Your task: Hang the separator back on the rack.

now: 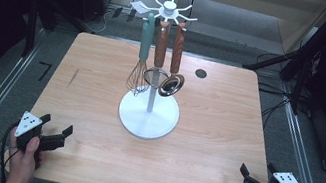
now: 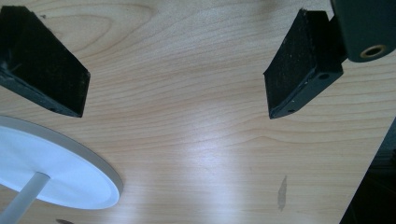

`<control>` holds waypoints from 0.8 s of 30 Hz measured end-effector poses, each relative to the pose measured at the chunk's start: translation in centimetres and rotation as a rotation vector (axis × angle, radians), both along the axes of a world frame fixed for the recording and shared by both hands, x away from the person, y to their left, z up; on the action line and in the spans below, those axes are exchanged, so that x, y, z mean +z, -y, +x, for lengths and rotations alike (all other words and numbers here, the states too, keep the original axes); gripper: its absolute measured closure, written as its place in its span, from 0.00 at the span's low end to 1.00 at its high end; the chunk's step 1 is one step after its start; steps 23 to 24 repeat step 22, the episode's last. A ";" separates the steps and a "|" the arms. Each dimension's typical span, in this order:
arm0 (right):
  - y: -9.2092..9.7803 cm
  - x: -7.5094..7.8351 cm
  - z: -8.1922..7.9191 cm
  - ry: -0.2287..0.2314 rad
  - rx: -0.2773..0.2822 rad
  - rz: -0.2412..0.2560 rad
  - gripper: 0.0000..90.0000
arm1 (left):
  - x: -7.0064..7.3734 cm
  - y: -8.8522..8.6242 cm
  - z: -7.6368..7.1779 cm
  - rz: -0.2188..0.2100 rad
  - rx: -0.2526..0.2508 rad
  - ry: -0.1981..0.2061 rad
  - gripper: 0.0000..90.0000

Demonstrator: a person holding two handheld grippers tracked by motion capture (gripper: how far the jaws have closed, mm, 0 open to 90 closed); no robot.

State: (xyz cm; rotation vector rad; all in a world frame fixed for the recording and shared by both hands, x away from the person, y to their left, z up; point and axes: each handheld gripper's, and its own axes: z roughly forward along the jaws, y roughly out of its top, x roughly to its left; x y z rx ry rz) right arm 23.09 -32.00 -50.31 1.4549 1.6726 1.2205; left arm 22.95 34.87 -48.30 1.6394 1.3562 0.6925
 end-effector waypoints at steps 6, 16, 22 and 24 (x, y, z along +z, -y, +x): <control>-0.1 -0.2 0.3 -0.006 -0.002 0.000 0.00 | 0.0 -0.1 0.1 -0.007 0.002 -0.004 0.08; -0.3 -0.3 0.3 -0.008 -0.002 -0.014 0.00 | 0.0 -0.1 0.3 -0.011 0.013 -0.018 0.07; -0.4 -0.3 0.4 -0.009 -0.001 -0.020 0.00 | 0.0 -0.1 0.3 -0.010 0.013 -0.020 0.07; -0.4 -0.3 0.4 -0.009 -0.001 -0.020 0.00 | 0.0 -0.1 0.3 -0.010 0.013 -0.020 0.07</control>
